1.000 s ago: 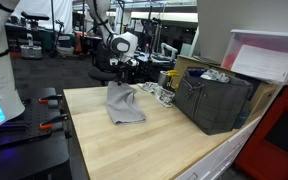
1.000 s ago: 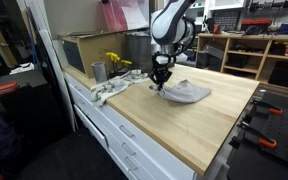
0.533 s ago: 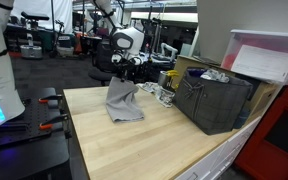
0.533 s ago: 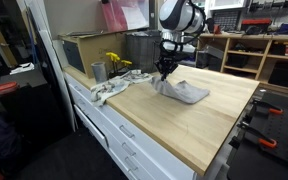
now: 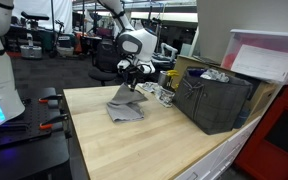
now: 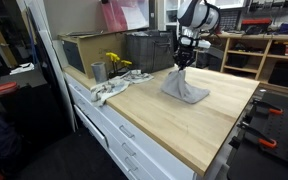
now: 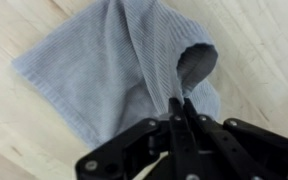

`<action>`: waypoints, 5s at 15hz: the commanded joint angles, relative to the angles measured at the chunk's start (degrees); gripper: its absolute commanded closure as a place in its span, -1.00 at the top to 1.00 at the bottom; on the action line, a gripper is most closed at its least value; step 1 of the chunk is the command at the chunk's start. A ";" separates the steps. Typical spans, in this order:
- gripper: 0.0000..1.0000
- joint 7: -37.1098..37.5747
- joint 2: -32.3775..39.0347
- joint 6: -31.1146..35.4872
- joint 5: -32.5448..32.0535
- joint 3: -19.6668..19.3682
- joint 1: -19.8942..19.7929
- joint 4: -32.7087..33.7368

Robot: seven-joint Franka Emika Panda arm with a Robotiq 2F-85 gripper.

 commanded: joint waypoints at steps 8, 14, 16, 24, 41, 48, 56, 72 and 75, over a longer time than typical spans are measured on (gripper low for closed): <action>-0.97 1.24 0.68 -0.69 -6.42 -6.62 -1.46 -2.66; 0.07 6.56 1.49 2.31 -16.61 -10.86 0.82 -4.33; 0.34 8.99 0.32 3.88 -19.55 -11.83 1.74 -5.22; 1.00 10.85 -4.91 2.66 -16.17 -8.56 2.87 -8.13; 1.00 11.86 -3.81 3.50 -10.04 -4.60 3.85 -15.64; 1.00 11.27 1.95 6.60 -7.57 -5.07 2.15 -14.78; 1.00 11.46 5.97 11.40 -5.38 -6.24 0.35 -12.66; -1.00 12.46 4.53 12.94 -4.89 -7.31 -0.11 -13.14; -0.98 12.83 2.04 12.73 -5.86 -8.64 0.37 -14.51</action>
